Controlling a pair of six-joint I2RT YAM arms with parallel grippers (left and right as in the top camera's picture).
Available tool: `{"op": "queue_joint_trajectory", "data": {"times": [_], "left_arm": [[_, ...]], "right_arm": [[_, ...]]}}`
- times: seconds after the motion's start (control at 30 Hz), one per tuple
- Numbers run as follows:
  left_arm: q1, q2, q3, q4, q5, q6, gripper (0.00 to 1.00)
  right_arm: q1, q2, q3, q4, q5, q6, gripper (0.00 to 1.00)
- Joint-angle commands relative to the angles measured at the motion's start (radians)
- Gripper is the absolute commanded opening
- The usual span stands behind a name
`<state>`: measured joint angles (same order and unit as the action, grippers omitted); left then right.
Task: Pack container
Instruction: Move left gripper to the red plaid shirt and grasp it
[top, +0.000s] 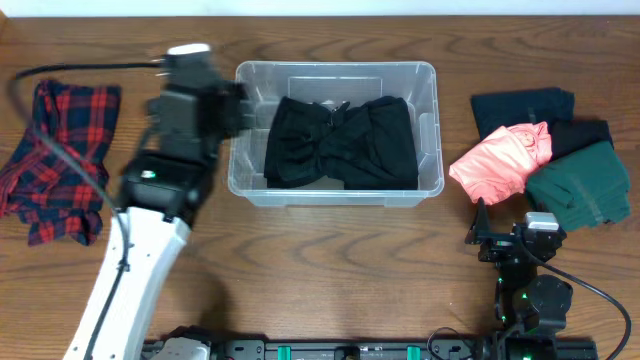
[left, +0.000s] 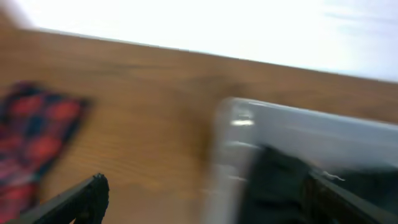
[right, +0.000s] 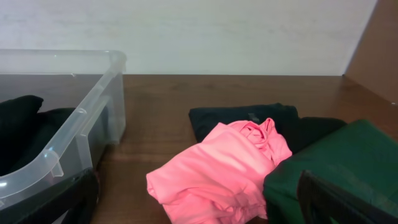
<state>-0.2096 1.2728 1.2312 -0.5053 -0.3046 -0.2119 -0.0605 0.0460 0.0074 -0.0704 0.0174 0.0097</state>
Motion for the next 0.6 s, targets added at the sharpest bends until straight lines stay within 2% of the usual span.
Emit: {"op": "queue_joint_trajectory", "data": {"times": [0.0, 0.2, 0.33, 0.57], "left_arm": [[0.109, 0.031, 0.010, -0.018, -0.127, 0.022, 0.98], [0.274, 0.185, 0.010, 0.034, -0.164, 0.065, 0.98], [0.345, 0.325, 0.010, 0.117, -0.165, 0.181, 0.98], [0.427, 0.540, 0.010, 0.364, -0.221, 0.408, 0.98]], "right_arm": [[0.010, 0.000, -0.002, -0.003, -0.003, -0.015, 0.99], [0.010, 0.000, -0.002, -0.003, -0.003, -0.015, 0.99], [0.010, 0.000, -0.002, -0.003, -0.003, -0.015, 0.99], [0.010, 0.000, -0.002, -0.003, -0.003, -0.015, 0.99]]}}
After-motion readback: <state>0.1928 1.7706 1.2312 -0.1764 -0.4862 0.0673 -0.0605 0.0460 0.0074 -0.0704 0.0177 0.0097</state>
